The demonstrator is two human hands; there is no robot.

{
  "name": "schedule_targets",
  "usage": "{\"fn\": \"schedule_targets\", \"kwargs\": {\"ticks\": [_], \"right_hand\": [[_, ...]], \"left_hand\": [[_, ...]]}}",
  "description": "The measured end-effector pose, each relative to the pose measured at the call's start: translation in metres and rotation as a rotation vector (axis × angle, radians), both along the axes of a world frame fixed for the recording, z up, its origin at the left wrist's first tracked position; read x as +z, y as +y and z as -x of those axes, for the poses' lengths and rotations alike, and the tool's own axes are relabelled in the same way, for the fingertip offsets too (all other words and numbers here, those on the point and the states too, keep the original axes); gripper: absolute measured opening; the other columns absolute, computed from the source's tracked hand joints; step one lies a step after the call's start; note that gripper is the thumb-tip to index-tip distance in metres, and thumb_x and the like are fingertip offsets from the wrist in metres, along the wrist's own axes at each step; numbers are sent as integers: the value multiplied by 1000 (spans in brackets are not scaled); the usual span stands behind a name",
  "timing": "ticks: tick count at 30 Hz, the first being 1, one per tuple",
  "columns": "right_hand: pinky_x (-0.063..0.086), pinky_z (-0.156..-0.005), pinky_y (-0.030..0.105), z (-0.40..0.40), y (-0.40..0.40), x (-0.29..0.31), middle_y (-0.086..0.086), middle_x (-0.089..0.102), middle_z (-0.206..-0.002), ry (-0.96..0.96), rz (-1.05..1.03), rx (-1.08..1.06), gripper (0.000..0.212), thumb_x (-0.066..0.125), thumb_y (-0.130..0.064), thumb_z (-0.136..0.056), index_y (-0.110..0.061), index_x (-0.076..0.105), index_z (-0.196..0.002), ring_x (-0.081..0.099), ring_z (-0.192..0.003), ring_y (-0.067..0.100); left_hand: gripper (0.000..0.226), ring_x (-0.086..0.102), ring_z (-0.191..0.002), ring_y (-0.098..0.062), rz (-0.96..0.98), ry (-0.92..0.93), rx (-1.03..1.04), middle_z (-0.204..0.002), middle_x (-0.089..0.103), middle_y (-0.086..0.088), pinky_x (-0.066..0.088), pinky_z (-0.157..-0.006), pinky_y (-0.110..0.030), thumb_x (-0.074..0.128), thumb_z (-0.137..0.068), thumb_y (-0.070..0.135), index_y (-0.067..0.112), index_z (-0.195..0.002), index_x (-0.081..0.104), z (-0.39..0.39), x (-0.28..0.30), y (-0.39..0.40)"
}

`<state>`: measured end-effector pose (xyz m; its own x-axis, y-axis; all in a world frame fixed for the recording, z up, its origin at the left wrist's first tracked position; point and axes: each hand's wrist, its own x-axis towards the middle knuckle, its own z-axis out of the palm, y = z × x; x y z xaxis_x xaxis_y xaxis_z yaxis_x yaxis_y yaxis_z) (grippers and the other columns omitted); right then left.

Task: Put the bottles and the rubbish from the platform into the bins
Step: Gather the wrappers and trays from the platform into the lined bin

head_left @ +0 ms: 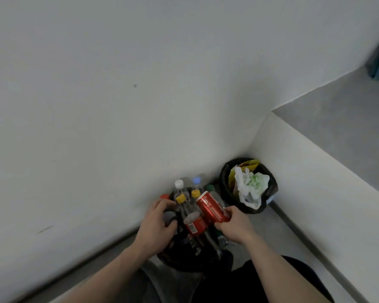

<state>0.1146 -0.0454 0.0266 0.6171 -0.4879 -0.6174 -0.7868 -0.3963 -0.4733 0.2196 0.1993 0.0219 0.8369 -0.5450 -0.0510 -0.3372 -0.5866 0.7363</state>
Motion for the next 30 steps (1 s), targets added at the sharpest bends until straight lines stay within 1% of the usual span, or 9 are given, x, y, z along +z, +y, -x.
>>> {"fn": "schedule_targets", "kwargs": {"ticks": [4, 6, 9, 11, 17, 21, 24, 28, 30], "right_hand": [[57, -90, 39, -4, 1, 0, -3, 61, -116, -41, -40, -11, 63, 80, -36, -72, -27, 50, -126, 64, -101, 17], [59, -85, 37, -4, 0, 0, -4, 59, -114, -37, -60, -9, 62, 81, -32, -74, -26, 48, -126, 65, -98, 16], [59, -69, 30, -4, 2, 0, -1, 58, -120, -25, -125, -27, 65, 79, -29, -77, -25, 45, -131, 66, -94, 17], [57, -66, 27, -5, 3, 0, 1, 58, -122, -28, -154, -21, 66, 78, -28, -79, -25, 43, -134, 66, -95, 16], [58, -90, 36, -7, 8, -2, -1, 58, -129, -90, -158, 4, 70, 80, -31, -77, -24, 42, -136, 62, -106, 15], [48, -88, 26, -7, 6, -5, -4, 59, -130, -136, -167, 0, 70, 80, -26, -79, -22, 43, -138, 57, -103, 10], [44, -90, 27, -7, 5, -6, -8, 56, -121, -169, -175, -33, 74, 81, -26, -79, -21, 41, -141, 57, -103, 11], [45, -98, 31, -7, 5, -7, 0, 53, -139, -176, -162, -52, 88, 83, -26, -76, -22, 34, -149, 57, -122, 18], [47, -102, 35, -7, 6, -8, 1, 50, -142, -176, -147, -52, 95, 85, -28, -73, -23, 31, -151, 55, -124, 19]], "left_hand": [[49, 52, -117, -8, -6, 18, 36, -120, 47, 20, 45, -103, -31, 69, -79, 20, 34, -124, 55, 1, -4, -8], [53, 50, -116, -5, 2, 38, 43, -121, 47, 20, 45, -102, -30, 68, -79, 20, 35, -127, 51, 2, -4, -12], [58, 47, -111, 1, 19, 63, 65, -125, 48, 16, 42, -99, -25, 68, -80, 20, 33, -132, 46, 5, -3, -18], [60, 44, -106, 6, 18, 75, 87, -126, 48, 15, 39, -96, -21, 69, -81, 18, 30, -134, 45, 6, -1, -22], [63, 52, -116, -6, 2, 107, 82, -126, 47, 17, 49, -100, -34, 71, -79, 23, 34, -134, 42, 10, -3, -23], [64, 52, -115, -6, -8, 99, 91, -123, 47, 17, 50, -101, -36, 71, -79, 21, 33, -134, 43, 13, -1, -22], [62, 52, -114, -5, -6, 95, 88, -124, 48, 16, 50, -100, -35, 70, -78, 22, 34, -133, 43, 13, 2, -23], [62, 52, -114, -4, 1, 96, 81, -126, 47, 16, 49, -100, -31, 70, -79, 25, 35, -133, 43, 14, 6, -26], [63, 52, -111, 0, 10, 101, 80, -127, 47, 16, 48, -98, -29, 68, -76, 39, 35, -134, 43, 15, 10, -28]]}}
